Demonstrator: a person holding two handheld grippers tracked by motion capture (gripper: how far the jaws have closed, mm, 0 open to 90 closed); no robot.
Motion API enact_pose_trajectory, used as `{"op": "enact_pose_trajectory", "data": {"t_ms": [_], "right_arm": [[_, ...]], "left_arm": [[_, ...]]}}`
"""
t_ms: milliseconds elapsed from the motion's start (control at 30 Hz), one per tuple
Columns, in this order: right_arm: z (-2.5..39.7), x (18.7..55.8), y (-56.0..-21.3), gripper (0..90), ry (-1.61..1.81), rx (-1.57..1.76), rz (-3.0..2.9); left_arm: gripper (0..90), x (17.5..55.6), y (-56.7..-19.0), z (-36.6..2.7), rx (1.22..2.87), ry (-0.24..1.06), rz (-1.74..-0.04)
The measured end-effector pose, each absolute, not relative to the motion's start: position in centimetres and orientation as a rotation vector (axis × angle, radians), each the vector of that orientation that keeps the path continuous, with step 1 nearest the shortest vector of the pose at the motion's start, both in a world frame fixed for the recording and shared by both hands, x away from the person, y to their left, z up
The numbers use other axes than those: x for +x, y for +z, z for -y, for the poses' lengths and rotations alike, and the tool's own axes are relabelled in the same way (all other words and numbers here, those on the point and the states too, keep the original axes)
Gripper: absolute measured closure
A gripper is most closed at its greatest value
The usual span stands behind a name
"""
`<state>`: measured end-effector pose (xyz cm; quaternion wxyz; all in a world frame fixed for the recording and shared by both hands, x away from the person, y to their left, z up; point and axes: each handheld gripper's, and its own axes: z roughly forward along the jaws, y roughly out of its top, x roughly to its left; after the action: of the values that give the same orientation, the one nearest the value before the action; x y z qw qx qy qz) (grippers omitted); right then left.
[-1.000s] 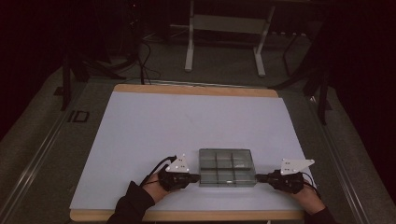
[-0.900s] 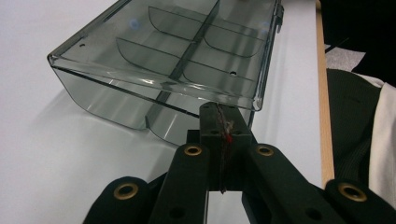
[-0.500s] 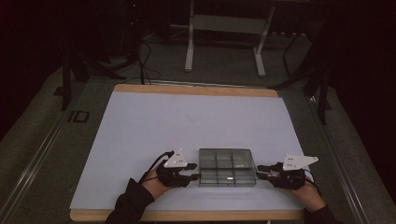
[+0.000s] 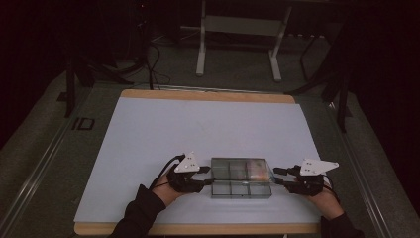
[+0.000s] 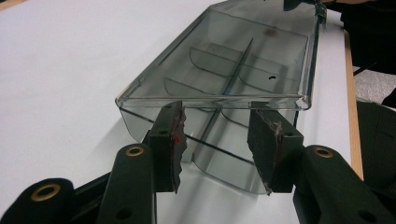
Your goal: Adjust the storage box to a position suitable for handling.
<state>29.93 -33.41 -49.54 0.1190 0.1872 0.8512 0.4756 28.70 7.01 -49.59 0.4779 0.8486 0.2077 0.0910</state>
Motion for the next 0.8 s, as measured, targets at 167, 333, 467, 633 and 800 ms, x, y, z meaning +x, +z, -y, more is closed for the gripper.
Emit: {"op": "enact_pose_trajectory", "data": {"t_ms": [167,333,467,633,800], "right_arm": [[33.4,30.4,-49.3,65.0,1.399,0.553,-2.473],[33.3,30.8,-49.0,68.3,1.415,0.546,-2.458],[33.1,31.0,-48.8,70.1,1.415,0.543,-2.449],[32.6,31.5,-48.3,73.2,1.408,0.541,-2.430],[32.4,31.9,-47.9,74.5,1.419,0.565,-2.402]], "left_arm": [[57.6,29.2,-49.2,-6.8,2.075,0.240,-0.507],[59.2,29.6,-48.8,-6.6,2.064,0.261,-0.494],[62.4,29.9,-48.7,-6.3,2.055,0.292,-0.485],[68.5,30.5,-48.3,-6.4,2.044,0.313,-0.513],[71.8,31.0,-48.0,-6.4,2.027,0.324,-0.531]]}}
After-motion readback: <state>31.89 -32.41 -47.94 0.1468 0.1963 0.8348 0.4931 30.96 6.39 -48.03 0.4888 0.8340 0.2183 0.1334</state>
